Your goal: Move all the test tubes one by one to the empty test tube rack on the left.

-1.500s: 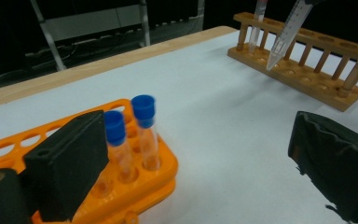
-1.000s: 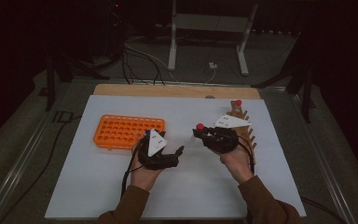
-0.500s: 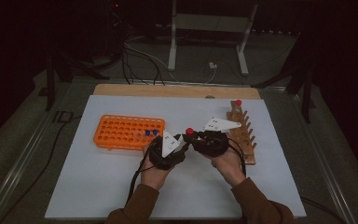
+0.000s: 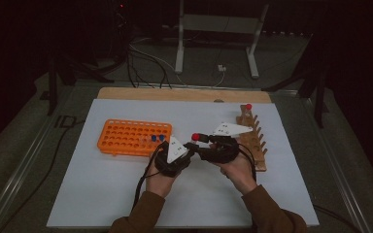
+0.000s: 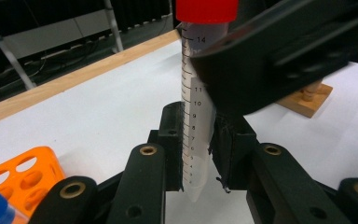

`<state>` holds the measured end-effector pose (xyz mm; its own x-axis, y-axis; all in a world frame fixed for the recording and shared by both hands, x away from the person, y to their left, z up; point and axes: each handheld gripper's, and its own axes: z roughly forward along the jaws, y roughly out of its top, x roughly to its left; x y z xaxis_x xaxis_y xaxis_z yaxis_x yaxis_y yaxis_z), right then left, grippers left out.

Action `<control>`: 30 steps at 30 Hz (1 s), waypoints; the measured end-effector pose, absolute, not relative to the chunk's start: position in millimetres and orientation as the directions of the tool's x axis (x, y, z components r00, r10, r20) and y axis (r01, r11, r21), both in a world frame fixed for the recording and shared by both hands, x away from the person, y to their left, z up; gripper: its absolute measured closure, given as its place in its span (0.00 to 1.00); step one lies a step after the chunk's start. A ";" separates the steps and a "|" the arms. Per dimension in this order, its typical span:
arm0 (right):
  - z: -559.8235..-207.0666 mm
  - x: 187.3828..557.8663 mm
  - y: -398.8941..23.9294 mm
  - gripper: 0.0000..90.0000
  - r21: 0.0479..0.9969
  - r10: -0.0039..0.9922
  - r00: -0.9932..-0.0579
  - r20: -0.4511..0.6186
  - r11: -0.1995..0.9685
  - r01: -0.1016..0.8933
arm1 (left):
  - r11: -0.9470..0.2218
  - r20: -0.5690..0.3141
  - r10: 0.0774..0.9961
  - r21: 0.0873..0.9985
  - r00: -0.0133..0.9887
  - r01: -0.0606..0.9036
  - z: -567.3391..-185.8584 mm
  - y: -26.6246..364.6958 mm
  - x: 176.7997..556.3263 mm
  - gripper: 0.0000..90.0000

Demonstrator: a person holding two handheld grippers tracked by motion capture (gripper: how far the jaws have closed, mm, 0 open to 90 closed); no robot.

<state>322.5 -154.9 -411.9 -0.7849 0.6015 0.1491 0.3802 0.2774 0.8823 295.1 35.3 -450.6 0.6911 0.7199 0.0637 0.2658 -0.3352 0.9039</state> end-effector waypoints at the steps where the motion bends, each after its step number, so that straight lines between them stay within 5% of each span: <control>1: -411.9 322.8 -155.7 0.47 0.882 0.603 -0.783 0.151 0.277 0.382 | -0.334 0.061 0.721 0.904 0.691 0.268 -450.6 35.7 295.4 0.83; 12: -410.3 322.1 -168.0 0.18 0.891 0.641 -0.756 0.134 0.256 0.375 | -0.295 0.026 0.740 0.910 0.672 0.290 -450.5 49.1 297.1 0.83; 30: -421.7 320.0 -198.4 0.00 0.882 0.745 -0.666 0.037 0.289 0.372 | -0.254 0.006 0.772 0.920 0.636 0.300 -443.8 78.5 294.5 0.83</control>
